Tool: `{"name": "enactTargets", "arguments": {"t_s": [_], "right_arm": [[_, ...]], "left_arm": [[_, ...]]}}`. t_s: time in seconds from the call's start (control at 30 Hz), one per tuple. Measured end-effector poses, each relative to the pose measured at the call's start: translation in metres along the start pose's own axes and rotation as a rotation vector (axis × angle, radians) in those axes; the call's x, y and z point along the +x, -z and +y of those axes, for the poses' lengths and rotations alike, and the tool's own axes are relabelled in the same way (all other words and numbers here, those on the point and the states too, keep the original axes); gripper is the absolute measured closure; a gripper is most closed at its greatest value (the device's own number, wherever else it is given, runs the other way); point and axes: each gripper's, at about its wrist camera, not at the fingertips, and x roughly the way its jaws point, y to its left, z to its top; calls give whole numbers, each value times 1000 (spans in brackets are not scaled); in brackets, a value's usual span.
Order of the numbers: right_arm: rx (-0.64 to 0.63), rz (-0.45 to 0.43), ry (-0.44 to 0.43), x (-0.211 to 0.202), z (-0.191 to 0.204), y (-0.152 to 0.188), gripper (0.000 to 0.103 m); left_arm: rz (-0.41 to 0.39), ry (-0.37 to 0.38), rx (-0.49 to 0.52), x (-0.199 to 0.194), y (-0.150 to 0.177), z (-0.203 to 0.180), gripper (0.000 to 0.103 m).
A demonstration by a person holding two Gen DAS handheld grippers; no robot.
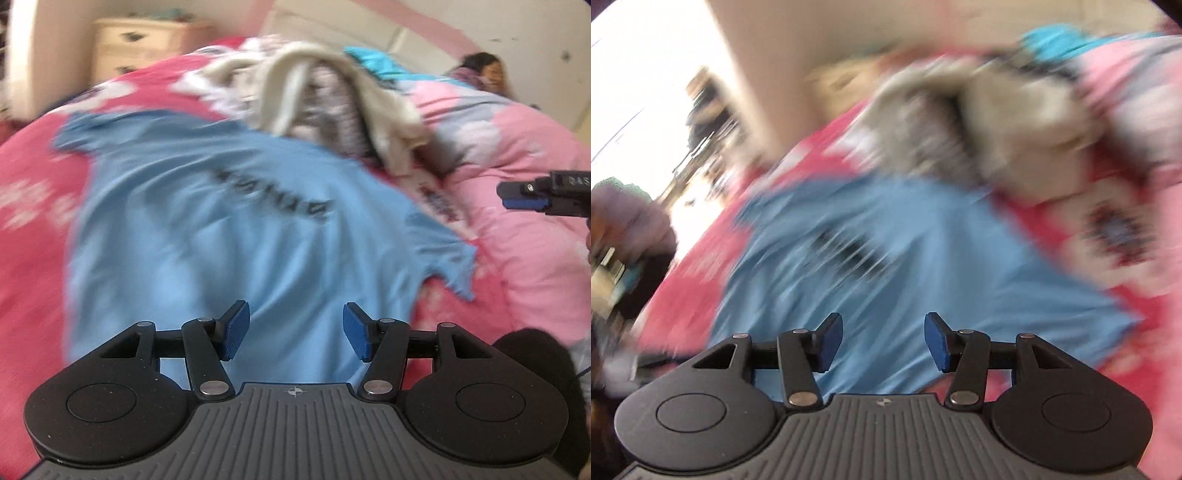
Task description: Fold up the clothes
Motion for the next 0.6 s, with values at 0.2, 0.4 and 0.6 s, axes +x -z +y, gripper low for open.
{"name": "enactTargets", "arguments": {"t_s": [0.2, 0.4, 0.6], "right_arm": [[-231, 262, -93, 72, 72, 53, 52], [-353, 342, -109, 87, 106, 81, 53], [-486, 309, -62, 88, 127, 90, 53]], "left_arm": [[44, -142, -94, -33, 31, 46, 47], [108, -301, -41, -36, 57, 61, 47], [103, -343, -103, -25, 60, 74, 47]]}}
